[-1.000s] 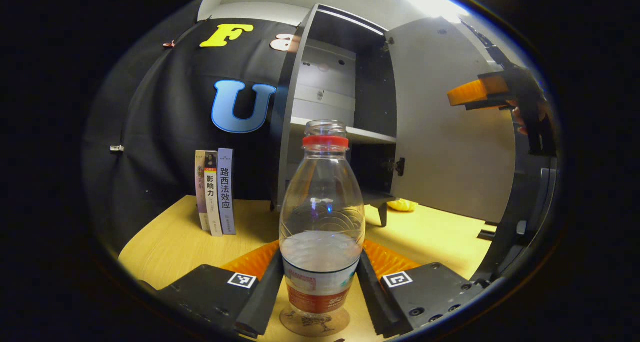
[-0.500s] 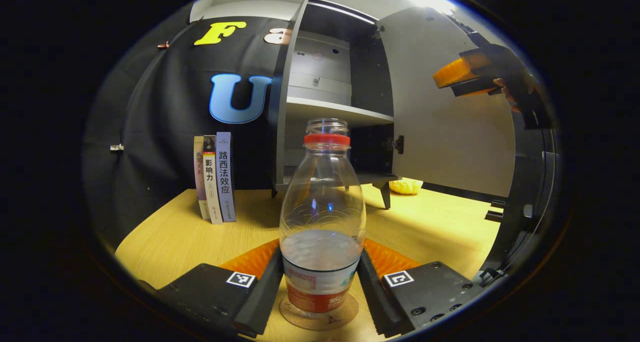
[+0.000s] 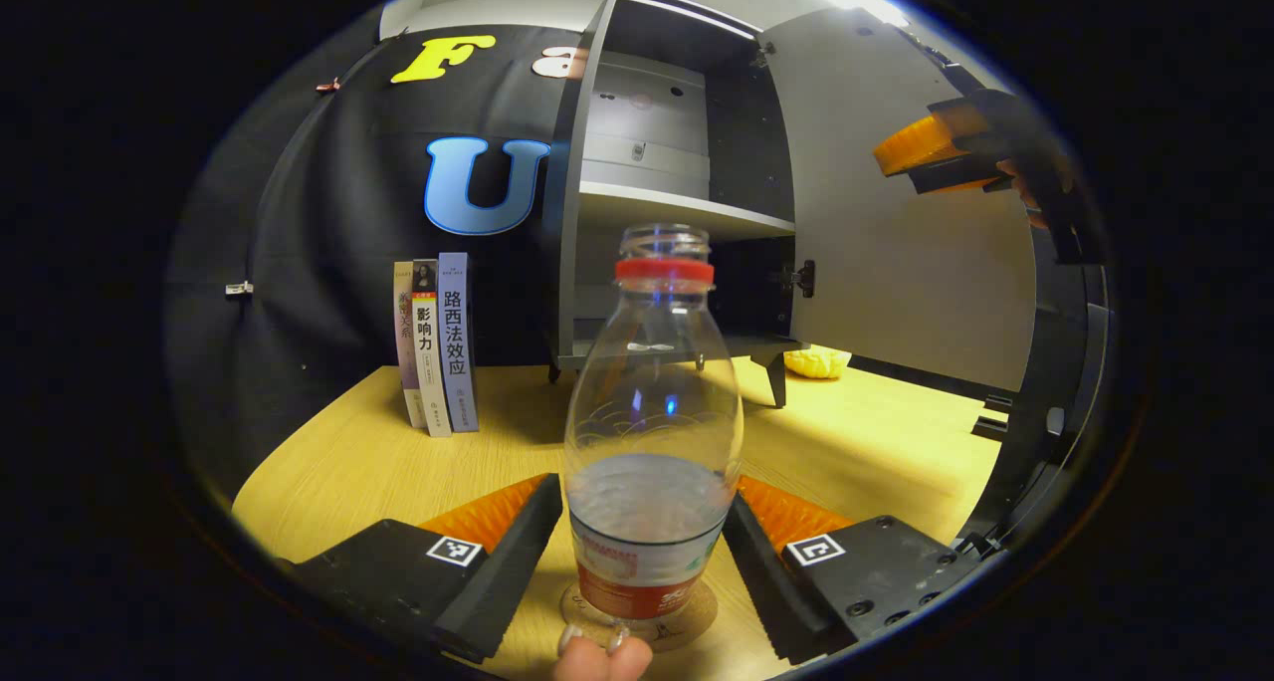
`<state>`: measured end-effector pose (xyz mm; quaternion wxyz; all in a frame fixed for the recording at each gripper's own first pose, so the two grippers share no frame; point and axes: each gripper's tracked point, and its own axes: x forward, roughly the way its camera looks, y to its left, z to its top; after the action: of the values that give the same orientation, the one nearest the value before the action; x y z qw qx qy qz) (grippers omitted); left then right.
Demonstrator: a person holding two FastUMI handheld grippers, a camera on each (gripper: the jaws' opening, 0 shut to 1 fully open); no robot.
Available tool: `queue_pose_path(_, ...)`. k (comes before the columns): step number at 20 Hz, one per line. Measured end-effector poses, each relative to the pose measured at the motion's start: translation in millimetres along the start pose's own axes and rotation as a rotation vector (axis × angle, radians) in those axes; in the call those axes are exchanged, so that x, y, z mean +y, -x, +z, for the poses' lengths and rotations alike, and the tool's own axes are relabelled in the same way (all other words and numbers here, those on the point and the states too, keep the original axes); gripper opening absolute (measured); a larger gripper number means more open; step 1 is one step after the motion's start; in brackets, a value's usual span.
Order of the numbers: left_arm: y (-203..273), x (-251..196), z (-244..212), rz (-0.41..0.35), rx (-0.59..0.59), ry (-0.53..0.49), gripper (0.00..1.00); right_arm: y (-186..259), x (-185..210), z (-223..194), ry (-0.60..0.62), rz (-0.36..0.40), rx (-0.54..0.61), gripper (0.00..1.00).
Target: Open the cabinet door with the right hand, grasp the bottle in the cabinet with the left hand and place it on the coaster, then close the cabinet door with the right hand.
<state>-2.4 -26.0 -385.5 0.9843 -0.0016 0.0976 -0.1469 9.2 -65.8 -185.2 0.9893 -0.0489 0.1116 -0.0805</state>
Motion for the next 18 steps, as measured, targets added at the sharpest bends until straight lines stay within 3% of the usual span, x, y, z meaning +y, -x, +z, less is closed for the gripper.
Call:
queue_pose_path(5, 8, -12, 48, -0.029, -0.045, 0.048, 0.95, 9, 1, 19, 0.003, -0.009, -0.015, 0.98)
queue_pose_path(11, 7, -10, 148, -0.043, -0.147, -0.038, 0.95, 36, 18, 41, -0.058, 0.024, -0.005, 0.98)
queue_pose_path(14, 11, -18, 199, -0.081, -0.191, -0.044, 0.94, 53, 8, 57, -0.063, -0.002, -0.018, 0.98)
queue_pose_path(18, 29, -50, 252, -0.148, -0.213, -0.053, 0.95, 104, -6, 84, -0.202, -0.007, -0.038, 0.98)
